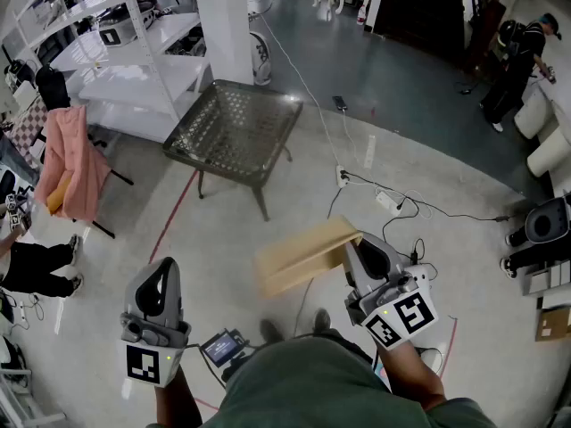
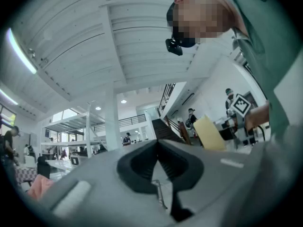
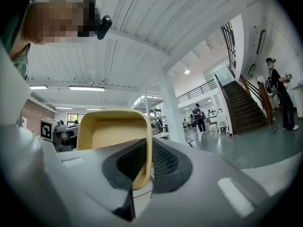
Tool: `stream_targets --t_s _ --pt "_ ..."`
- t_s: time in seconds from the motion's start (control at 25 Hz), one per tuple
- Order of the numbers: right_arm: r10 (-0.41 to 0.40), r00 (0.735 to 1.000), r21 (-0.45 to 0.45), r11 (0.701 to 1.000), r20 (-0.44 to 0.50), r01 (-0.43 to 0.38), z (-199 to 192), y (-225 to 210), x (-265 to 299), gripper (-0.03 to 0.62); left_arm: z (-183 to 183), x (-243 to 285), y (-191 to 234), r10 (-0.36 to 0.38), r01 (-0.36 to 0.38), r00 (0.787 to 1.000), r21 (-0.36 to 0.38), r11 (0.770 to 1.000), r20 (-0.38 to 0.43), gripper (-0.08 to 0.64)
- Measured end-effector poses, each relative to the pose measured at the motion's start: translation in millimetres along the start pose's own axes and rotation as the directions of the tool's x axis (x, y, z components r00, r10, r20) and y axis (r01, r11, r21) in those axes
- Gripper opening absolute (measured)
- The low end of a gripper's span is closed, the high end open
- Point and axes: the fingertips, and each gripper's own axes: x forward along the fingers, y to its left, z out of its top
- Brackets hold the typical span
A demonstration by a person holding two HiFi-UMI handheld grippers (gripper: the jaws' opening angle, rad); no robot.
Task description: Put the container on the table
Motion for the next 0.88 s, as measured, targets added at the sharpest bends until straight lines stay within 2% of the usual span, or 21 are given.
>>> stream_targets --t_s 0.6,0.88 --pt "-0.025 1.000 0.002 1.000 -0.005 0.025 -2 4 -8 0.026 -4 -5 -1 -0.019 0.019 1.000 -0.007 1.000 0.007 0.002" --pt "-0.064 0.998 0.042 0.997 -0.006 0.064 -7 4 3 0.028 -15 -4 13 -0.042 0.042 0.999 -0.015 0.999 0.015 0.002"
